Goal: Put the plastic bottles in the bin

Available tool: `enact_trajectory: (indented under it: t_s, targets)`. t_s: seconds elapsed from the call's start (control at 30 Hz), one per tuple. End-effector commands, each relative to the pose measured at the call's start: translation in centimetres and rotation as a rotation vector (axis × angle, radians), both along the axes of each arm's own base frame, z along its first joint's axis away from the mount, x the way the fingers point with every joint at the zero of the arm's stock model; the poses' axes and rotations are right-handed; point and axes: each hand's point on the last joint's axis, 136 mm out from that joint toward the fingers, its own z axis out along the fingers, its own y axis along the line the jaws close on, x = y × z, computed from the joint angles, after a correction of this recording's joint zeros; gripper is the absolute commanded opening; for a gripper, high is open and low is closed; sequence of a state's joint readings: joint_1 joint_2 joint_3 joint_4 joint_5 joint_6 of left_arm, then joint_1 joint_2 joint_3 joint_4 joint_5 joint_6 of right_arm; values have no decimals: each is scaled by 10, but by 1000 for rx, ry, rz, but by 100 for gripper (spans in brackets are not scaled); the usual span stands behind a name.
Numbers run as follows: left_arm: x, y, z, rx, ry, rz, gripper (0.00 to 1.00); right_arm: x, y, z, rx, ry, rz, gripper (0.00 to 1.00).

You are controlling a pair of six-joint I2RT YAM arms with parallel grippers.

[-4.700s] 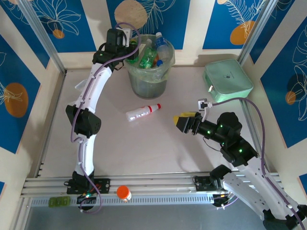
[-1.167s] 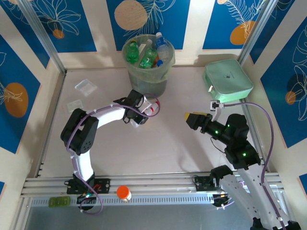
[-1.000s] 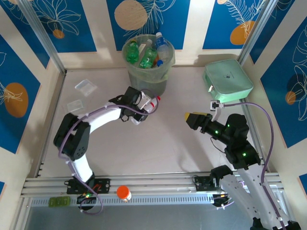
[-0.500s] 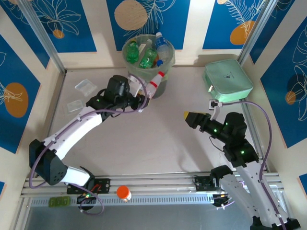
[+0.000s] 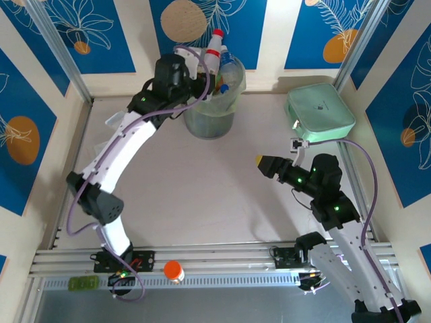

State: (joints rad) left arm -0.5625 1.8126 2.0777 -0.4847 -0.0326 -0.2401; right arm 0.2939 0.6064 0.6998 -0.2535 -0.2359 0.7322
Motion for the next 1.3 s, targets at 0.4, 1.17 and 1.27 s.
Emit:
enact_trajectory:
  t_s: [0.4, 1.17, 1.27]
  targets:
    - [83, 30, -22, 11, 54, 204, 34, -17, -5, 11, -28, -29, 16, 74]
    - [100, 30, -41, 36, 55, 203, 72, -11, -5, 10, -46, -36, 17, 74]
    - [93, 33, -22, 39, 10, 197, 73, -10, -5, 8, -43, -32, 17, 74]
